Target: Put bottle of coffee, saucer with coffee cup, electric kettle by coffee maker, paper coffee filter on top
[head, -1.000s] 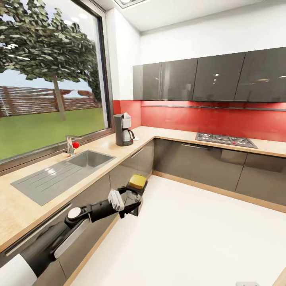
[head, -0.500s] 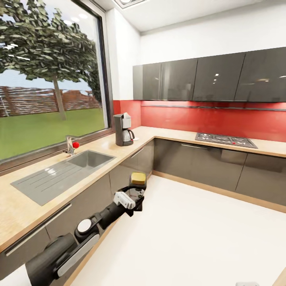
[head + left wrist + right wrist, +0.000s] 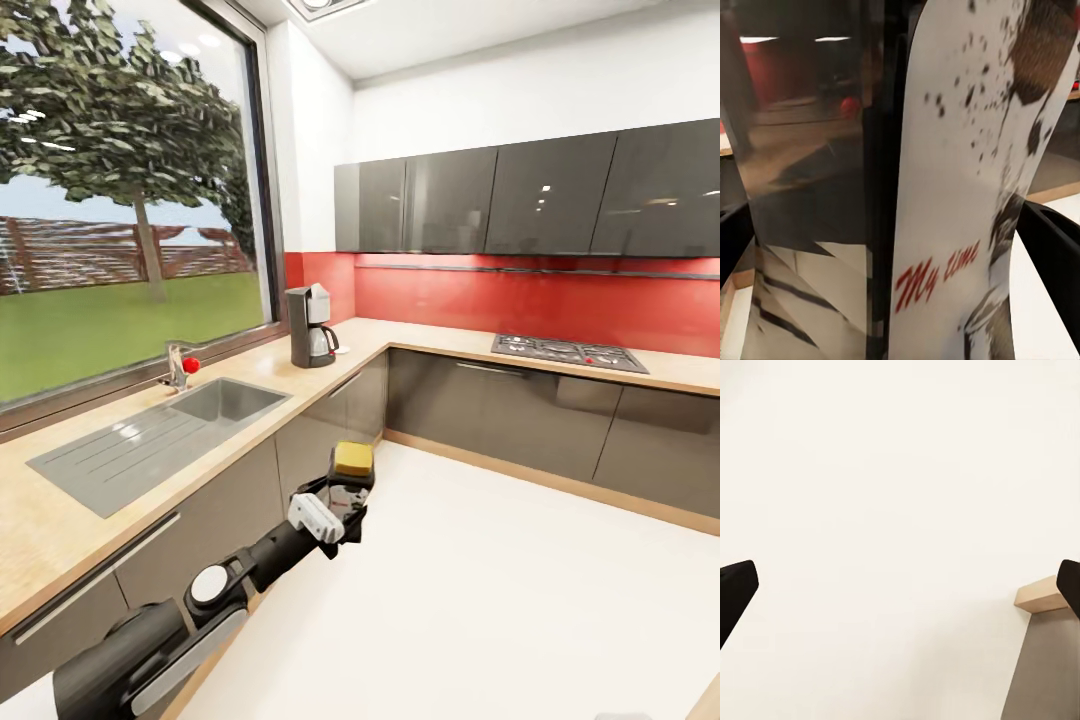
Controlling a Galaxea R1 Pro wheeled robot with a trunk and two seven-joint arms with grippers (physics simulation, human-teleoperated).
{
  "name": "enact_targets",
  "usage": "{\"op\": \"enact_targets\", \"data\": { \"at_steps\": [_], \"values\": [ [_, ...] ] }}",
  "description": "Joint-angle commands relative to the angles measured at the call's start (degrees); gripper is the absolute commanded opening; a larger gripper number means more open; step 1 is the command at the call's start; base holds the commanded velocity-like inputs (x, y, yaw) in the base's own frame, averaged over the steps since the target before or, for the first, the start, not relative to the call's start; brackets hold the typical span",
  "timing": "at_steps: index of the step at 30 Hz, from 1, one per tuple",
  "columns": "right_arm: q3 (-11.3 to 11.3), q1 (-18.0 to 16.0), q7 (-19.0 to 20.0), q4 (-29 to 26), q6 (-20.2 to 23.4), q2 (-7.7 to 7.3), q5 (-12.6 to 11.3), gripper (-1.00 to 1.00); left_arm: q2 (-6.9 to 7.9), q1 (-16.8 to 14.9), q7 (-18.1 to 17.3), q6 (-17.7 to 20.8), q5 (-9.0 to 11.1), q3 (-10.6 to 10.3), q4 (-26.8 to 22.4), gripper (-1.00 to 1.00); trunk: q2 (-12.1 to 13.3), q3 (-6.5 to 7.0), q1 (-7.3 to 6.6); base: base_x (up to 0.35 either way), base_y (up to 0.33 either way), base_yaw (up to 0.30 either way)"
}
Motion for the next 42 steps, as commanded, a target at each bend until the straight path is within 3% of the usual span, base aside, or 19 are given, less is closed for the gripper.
{"op": "enact_targets", "data": {
  "at_steps": [1, 11, 28, 42],
  "values": [
    [-0.18, 0.11, 0.40, -0.03, -0.41, 0.02, -0.28, 1.00, 0.08, -0.09, -0.12, -0.26, 0.61, -0.15, 0.04, -1.00, -0.08, -0.10, 0.02, 0.000, 0.000, 0.000],
    [-0.18, 1.07, 0.47, 0.06, -6.45, 0.02, -0.23, 1.00, 0.22, -0.09, -0.06, -0.41, 0.64, -0.19, 0.06, -1.00, -0.08, -0.10, 0.02, 0.063, 0.000, 0.000],
    [-0.09, 1.10, 0.49, 0.06, -6.57, 0.02, -0.25, 1.00, 0.22, -0.09, 0.03, -0.32, 0.64, -0.19, 0.01, -1.00, -0.08, -0.10, 0.02, 0.321, -0.020, 0.000],
    [-0.09, 1.10, 0.44, 0.06, -6.57, 0.02, -0.22, 1.00, 0.25, -0.09, 0.03, -0.26, 0.74, -0.11, 0.09, -1.00, -0.08, -0.10, 0.02, 0.272, -0.180, 0.000]
  ]
}}
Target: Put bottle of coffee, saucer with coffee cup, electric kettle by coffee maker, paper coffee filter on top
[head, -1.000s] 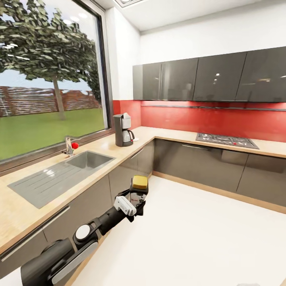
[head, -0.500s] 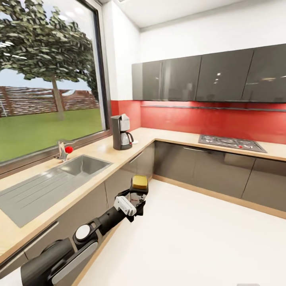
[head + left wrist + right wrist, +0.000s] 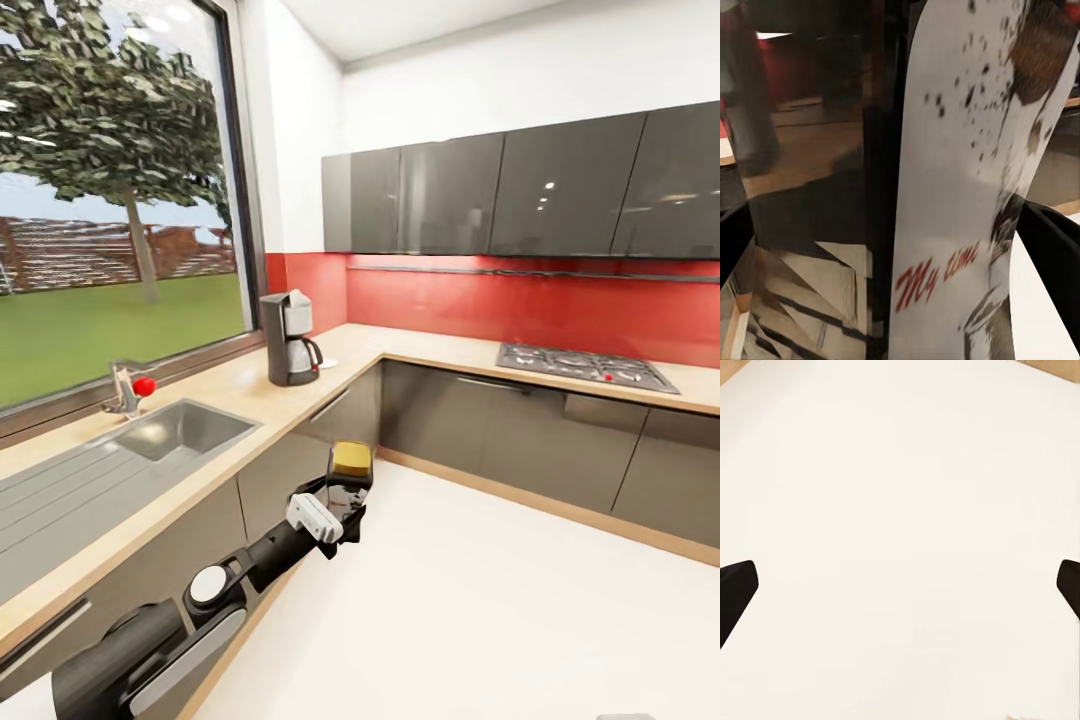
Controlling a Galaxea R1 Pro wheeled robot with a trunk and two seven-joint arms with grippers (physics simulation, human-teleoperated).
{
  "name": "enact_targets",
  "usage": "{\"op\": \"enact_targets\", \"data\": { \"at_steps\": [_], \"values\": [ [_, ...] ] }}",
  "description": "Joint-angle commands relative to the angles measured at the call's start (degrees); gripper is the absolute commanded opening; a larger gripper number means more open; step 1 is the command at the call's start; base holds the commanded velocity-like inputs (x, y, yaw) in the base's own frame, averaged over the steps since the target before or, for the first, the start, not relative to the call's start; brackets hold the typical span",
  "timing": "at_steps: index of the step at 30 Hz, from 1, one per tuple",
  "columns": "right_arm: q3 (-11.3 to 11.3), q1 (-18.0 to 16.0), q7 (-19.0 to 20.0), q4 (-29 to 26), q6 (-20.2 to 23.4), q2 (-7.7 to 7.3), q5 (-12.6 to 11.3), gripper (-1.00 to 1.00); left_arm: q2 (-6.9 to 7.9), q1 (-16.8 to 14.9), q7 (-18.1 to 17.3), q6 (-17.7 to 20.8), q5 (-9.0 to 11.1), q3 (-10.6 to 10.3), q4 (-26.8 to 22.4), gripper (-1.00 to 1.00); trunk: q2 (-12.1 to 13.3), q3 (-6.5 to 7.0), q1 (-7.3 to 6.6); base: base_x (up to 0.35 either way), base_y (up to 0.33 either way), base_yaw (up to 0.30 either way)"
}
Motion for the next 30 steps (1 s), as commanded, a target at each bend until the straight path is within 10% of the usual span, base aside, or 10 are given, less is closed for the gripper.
{"op": "enact_targets", "data": {
  "at_steps": [1, 30],
  "values": [
    [-0.16, -0.05, 0.46, 0.05, -0.14, 0.03, -0.27, 1.00, 0.05, -0.11, -0.13, -0.19, 0.61, -0.14, 0.01, -1.00, -0.07, -0.09, 0.04, 0.250, -0.210, 0.000],
    [-0.16, -0.05, 0.49, 0.05, -0.14, 0.09, -0.32, 1.00, 0.09, -0.11, -0.13, -0.11, 0.69, -0.09, 0.10, -1.00, -0.07, -0.09, 0.04, 0.195, -0.130, 0.125]
  ]
}}
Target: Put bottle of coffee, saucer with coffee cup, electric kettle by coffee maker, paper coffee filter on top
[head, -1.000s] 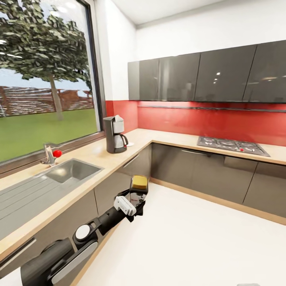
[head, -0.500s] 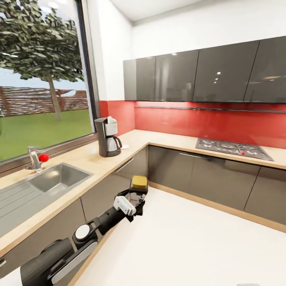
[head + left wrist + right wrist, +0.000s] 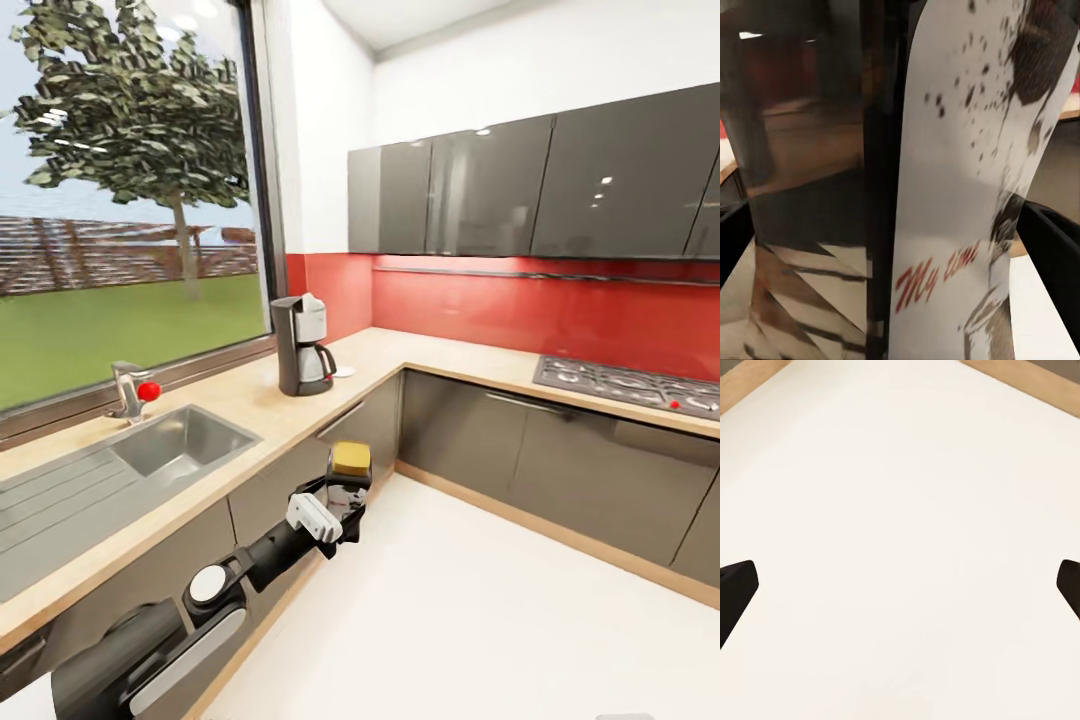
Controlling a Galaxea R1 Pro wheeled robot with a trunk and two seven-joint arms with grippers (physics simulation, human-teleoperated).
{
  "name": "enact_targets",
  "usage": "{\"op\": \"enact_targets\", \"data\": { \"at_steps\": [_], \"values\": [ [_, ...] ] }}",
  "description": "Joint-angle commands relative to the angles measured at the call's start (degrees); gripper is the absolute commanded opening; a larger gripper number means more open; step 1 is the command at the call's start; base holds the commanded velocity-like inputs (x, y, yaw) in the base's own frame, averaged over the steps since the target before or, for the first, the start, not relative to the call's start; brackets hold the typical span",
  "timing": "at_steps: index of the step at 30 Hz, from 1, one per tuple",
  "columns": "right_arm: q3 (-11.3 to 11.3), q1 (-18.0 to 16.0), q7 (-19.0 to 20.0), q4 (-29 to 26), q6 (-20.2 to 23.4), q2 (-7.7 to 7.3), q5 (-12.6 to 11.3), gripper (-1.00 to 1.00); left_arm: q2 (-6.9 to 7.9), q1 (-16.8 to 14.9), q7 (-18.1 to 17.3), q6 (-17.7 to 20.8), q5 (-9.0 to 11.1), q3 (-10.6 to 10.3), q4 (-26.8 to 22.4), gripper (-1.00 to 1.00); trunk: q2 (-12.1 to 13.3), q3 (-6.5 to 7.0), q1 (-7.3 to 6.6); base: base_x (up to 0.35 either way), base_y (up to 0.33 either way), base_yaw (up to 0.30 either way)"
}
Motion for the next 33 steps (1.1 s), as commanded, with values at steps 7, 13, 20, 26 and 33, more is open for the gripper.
{"op": "enact_targets", "data": {
  "at_steps": [7, 13, 20, 26, 33],
  "values": [
    [-0.18, -0.03, 0.44, 0.02, -0.15, 0.03, -0.25, 1.00, 0.04, -0.11, -0.14, -0.22, 0.61, -0.11, 0.04, -1.00, -0.09, -0.10, 0.02, 0.209, -0.001, 0.054],
    [-0.18, -0.03, 0.44, 0.02, -0.21, 0.03, -0.25, 1.00, 0.04, -0.11, -0.14, -0.21, 0.61, -0.11, 0.04, -1.00, -0.09, -0.10, 0.02, 0.314, -0.034, 0.004],
    [-0.18, -0.03, 0.46, 0.02, -0.13, 0.03, -0.31, 1.00, 0.04, -0.11, -0.14, -0.21, 0.61, -0.11, 0.11, -1.00, -0.09, -0.10, 0.02, 0.125, -0.066, -0.175],
    [-0.18, -0.03, 0.46, 0.02, -0.16, 0.03, -0.31, 1.00, 0.04, -0.11, -0.14, -0.21, 0.61, -0.11, 0.04, -1.00, -1.69, -0.82, 0.90, 0.005, -0.003, -0.032],
    [-0.18, 0.01, 0.46, 0.02, -0.20, 0.02, -0.31, 1.00, 0.04, -0.11, -0.14, -0.21, 0.61, -0.11, 0.04, -1.00, -4.50, -2.08, 2.44, 0.000, 0.000, 0.000]
  ]
}}
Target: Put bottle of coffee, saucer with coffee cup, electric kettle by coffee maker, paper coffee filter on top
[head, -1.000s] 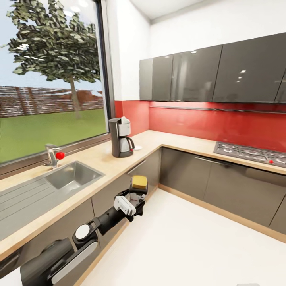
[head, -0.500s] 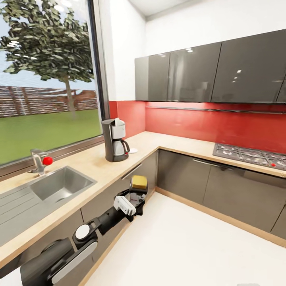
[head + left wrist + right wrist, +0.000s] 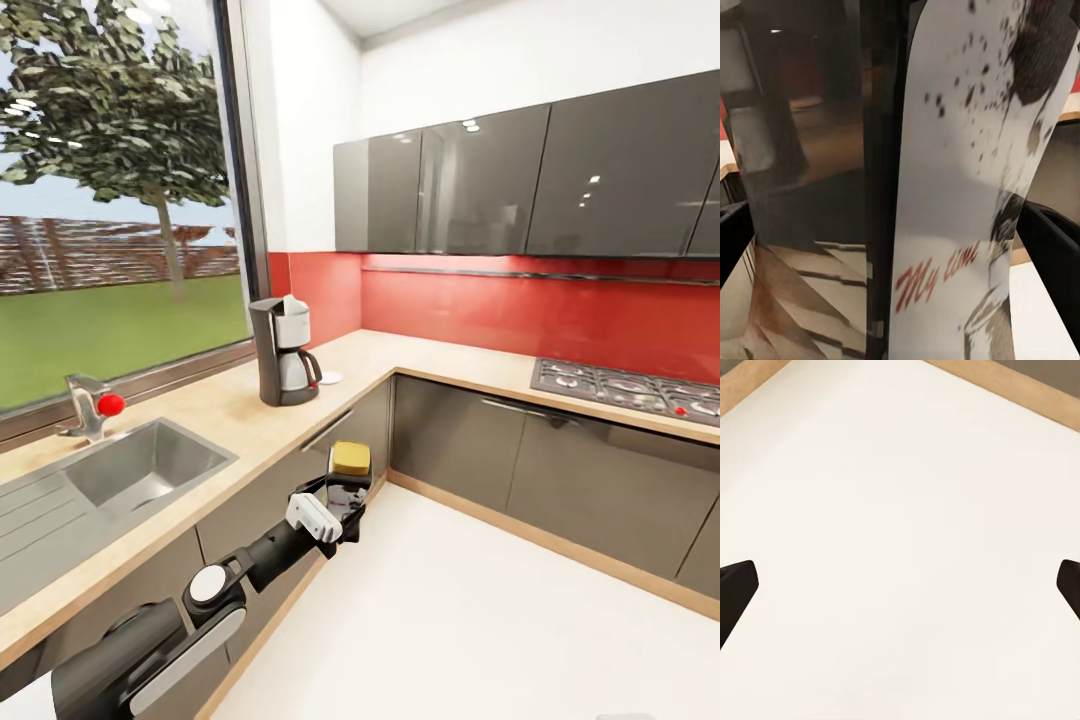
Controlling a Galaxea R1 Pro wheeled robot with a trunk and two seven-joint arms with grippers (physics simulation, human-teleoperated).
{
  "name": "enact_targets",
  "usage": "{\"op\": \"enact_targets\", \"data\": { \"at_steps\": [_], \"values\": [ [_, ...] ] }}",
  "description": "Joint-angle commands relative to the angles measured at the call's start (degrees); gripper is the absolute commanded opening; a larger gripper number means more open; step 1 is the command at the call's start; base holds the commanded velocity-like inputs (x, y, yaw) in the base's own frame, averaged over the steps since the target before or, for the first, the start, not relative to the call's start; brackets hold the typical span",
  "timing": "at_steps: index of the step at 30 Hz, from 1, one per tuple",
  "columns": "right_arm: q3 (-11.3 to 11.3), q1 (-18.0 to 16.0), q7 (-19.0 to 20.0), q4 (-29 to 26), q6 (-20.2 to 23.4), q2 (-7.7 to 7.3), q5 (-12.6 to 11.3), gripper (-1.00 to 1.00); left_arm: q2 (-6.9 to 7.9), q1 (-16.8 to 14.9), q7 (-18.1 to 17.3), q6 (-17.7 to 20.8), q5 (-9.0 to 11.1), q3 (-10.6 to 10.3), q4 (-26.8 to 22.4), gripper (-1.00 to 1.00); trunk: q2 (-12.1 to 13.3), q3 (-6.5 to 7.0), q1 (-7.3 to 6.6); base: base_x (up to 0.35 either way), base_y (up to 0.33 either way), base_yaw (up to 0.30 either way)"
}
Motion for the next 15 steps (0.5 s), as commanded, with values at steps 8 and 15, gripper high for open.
{"op": "enact_targets", "data": {
  "at_steps": [8, 15],
  "values": [
    [-0.18, 0.08, 0.45, 0.07, -0.06, 0.02, -0.29, 1.00, 0.04, -0.09, -0.14, -0.21, 0.61, -0.13, 0.04, -1.00, -3.30, -1.53, 1.78, 0.000, 0.000, 0.000],
    [-0.18, 0.11, 0.45, 0.19, -0.05, 0.03, -0.29, 1.00, -0.02, -0.09, -0.14, -0.21, 0.61, -0.14, 0.91, -1.00, -6.11, -2.79, 3.31, 0.000, 0.000, 0.000]
  ]
}}
